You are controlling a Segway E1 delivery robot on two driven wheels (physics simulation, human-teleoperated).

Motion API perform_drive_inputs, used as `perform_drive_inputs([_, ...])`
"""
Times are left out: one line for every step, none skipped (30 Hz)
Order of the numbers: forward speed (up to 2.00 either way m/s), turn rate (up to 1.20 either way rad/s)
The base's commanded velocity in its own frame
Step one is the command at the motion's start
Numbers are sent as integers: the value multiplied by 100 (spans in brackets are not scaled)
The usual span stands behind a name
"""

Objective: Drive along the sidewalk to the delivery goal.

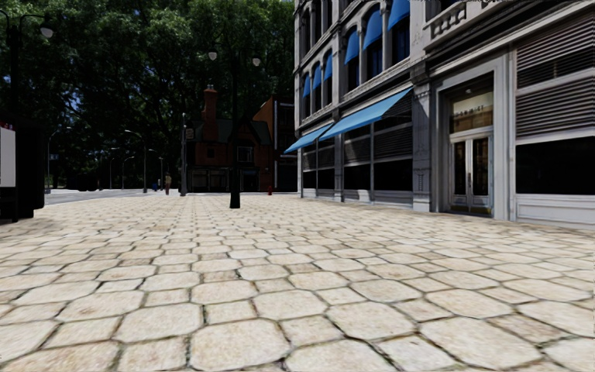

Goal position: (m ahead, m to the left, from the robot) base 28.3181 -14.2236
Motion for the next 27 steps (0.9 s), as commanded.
perform_drive_inputs([200, 0])
perform_drive_inputs([200, 0])
perform_drive_inputs([200, 0])
perform_drive_inputs([200, 0])
perform_drive_inputs([200, 0])
perform_drive_inputs([200, 0])
perform_drive_inputs([200, 0])
perform_drive_inputs([200, 0])
perform_drive_inputs([200, 0])
perform_drive_inputs([200, 0])
perform_drive_inputs([200, 0])
perform_drive_inputs([200, 0])
perform_drive_inputs([200, 0])
perform_drive_inputs([200, 0])
perform_drive_inputs([200, 0])
perform_drive_inputs([200, 0])
perform_drive_inputs([200, 0])
perform_drive_inputs([200, 0])
perform_drive_inputs([200, 0])
perform_drive_inputs([200, 0])
perform_drive_inputs([200, 0])
perform_drive_inputs([200, 0])
perform_drive_inputs([200, 0])
perform_drive_inputs([200, 0])
perform_drive_inputs([200, 0])
perform_drive_inputs([200, 0])
perform_drive_inputs([200, 0])
